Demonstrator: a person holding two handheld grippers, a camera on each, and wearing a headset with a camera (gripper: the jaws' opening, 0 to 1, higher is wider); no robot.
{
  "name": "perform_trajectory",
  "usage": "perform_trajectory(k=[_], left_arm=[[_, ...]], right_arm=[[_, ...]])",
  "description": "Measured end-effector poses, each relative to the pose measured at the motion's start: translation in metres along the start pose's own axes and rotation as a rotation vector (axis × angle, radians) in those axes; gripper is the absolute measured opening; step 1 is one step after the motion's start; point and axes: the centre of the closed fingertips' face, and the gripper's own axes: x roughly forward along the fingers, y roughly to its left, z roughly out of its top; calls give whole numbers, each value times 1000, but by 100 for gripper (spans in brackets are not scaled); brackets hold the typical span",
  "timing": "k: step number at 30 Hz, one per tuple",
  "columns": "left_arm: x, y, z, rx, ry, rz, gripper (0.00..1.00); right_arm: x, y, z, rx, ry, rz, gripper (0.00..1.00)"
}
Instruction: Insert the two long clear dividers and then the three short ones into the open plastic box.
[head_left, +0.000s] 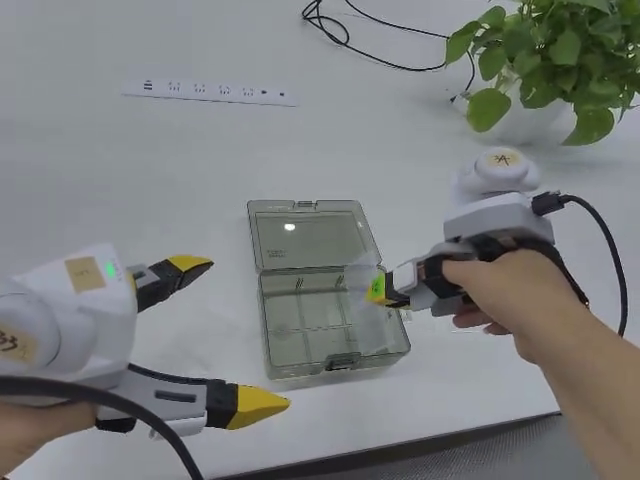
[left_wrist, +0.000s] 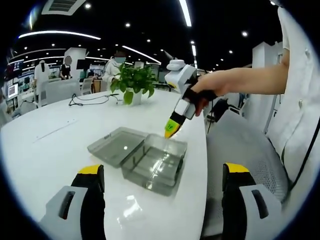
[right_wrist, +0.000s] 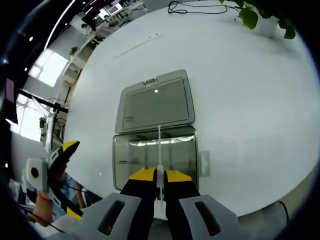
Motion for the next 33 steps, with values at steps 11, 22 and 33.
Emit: perform_trajectory(k=[11,22,33], left_arm=[[1,1,-1,-11,4,1,100],[1,1,-2,-17,7,2,100],[1,1,-4,-24,8,4,100]], right_arm=[[4,2,-5,-19,7,-22,6],[10,-5,1,-26,5,-29,6],[16,-4,5,-73,-11,-40,7]])
